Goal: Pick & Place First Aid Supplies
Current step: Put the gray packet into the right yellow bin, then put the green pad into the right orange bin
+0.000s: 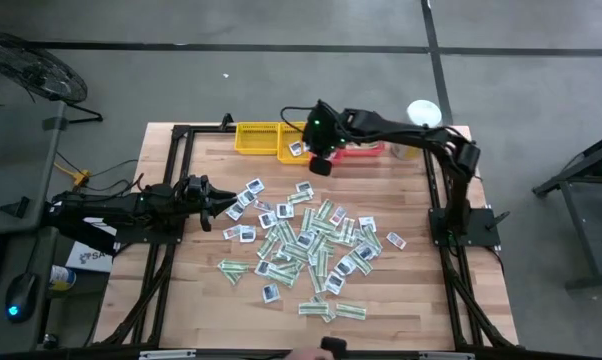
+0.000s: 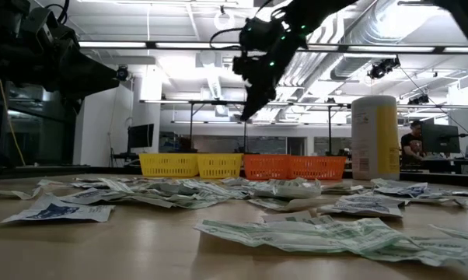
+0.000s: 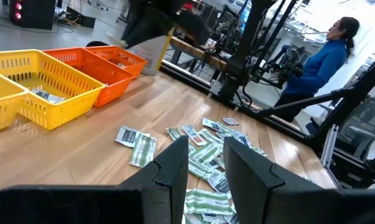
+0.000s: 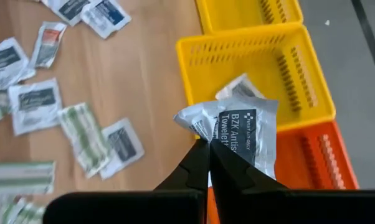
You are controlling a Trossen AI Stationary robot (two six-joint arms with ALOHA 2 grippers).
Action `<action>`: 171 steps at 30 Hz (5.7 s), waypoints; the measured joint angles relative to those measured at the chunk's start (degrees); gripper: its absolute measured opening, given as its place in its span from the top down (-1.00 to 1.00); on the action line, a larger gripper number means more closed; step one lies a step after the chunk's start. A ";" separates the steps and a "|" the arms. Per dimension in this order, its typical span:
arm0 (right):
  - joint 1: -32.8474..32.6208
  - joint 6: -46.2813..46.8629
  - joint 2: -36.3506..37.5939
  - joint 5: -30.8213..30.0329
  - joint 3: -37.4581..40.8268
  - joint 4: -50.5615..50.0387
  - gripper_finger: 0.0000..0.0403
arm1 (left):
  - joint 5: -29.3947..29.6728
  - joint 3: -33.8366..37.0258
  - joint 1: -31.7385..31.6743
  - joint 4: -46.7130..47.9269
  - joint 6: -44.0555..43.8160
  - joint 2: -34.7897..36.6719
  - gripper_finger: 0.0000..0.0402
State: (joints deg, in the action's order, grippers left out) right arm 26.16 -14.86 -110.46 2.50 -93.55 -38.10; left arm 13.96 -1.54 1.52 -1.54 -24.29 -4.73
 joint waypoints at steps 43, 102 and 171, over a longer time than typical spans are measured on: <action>1.98 -4.87 -15.55 2.61 -16.63 -7.49 0.44 | 0.00 0.00 0.00 0.00 0.00 -0.02 0.49; -4.84 -17.11 -13.94 2.67 5.25 4.12 0.77 | 0.01 0.01 0.00 0.00 0.00 0.00 0.49; -3.56 -1.74 -7.78 -3.84 -1.66 5.51 0.42 | 0.00 0.01 0.00 0.00 0.00 -0.02 0.49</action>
State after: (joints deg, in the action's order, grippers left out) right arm 22.61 -16.60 -118.24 -1.34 -95.21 -32.59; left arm 13.96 -1.53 1.52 -1.54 -24.29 -4.75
